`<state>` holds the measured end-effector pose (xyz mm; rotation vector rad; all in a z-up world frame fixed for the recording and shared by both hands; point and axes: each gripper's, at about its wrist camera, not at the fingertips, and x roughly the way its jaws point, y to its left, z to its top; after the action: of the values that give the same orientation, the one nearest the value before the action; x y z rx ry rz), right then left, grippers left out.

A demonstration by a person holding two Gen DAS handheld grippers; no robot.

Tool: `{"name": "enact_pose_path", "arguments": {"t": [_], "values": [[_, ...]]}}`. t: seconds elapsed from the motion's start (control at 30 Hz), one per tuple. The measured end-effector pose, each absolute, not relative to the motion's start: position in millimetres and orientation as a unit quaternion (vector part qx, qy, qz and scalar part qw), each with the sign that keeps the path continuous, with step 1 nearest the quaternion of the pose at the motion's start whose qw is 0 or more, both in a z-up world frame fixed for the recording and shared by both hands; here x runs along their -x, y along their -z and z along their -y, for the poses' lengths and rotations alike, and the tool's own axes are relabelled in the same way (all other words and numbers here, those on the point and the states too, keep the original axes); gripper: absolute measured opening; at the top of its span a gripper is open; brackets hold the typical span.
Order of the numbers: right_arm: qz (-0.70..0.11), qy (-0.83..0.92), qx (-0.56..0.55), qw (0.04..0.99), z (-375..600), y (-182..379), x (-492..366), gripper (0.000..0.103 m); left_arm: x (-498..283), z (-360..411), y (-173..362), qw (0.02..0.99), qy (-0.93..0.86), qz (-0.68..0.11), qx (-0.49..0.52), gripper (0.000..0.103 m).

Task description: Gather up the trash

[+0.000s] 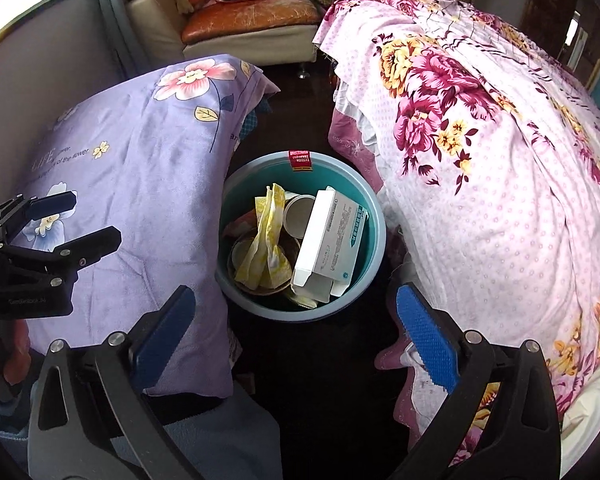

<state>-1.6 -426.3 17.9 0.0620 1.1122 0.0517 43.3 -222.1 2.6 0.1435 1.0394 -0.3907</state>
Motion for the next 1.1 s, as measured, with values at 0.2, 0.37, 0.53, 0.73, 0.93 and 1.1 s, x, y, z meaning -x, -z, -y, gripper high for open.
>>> {"name": "enact_pose_path", "arguments": {"t": [0.2, 0.37, 0.53, 0.73, 0.93, 1.1], "values": [[-0.531, -0.026, -0.029, 0.847, 418, -15, 14, 0.097, -33, 214, -3, 0.854, 0.172, -0.485, -0.079, 0.099], [-0.537, -0.030, -0.033, 0.842, 414, -8, 12, 0.097, -35, 209, 1, 0.856, 0.163, -0.485, -0.078, 0.099], [-0.541, -0.034, -0.035, 0.839, 412, -2, 5, 0.097, -40, 206, 6, 0.856, 0.158, -0.486, -0.077, 0.099], [-0.550, -0.039, -0.035, 0.834, 410, 5, -7, 0.097, -45, 206, 9, 0.856, 0.155, -0.487, -0.075, 0.099], [-0.552, -0.041, -0.032, 0.832, 407, 11, -15, 0.097, -52, 204, 13, 0.857, 0.148, -0.488, -0.073, 0.099], [-0.556, -0.043, -0.034, 0.829, 408, 15, -22, 0.097, -57, 200, 15, 0.858, 0.141, -0.489, -0.070, 0.099]]}}
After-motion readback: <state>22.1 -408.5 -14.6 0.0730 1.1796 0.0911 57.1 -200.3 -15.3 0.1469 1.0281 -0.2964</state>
